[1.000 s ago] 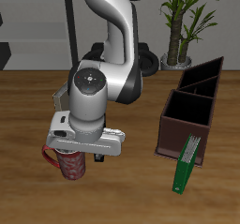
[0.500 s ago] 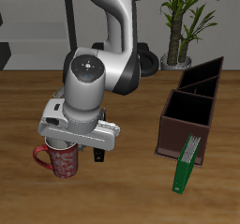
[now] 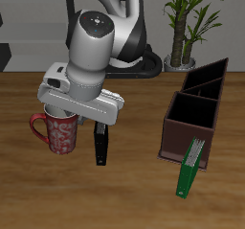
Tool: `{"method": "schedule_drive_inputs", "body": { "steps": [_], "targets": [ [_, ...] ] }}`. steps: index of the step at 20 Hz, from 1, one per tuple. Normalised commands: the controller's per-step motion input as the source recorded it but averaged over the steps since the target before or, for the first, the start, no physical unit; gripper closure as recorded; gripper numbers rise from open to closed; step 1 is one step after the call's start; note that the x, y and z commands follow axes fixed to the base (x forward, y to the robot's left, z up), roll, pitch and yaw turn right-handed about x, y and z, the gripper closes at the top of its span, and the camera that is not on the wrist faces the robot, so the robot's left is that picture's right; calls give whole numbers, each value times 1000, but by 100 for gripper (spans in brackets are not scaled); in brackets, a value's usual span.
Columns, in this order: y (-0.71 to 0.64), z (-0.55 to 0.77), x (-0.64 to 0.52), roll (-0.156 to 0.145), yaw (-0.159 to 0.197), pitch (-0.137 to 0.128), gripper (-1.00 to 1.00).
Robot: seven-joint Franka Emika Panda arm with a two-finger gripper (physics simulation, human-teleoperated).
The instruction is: Place the red mug into the left desk caddy's right compartment
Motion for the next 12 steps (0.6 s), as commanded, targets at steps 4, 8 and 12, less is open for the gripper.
{"method": "schedule_drive_inputs", "body": {
  "steps": [4,8,12],
  "targets": [
    [388,656,-544,3,-82,25,100],
    [405,677,-613,44,17,-70,100],
    [341,607,-655,-11,-9,-62,100]
  ]
}}
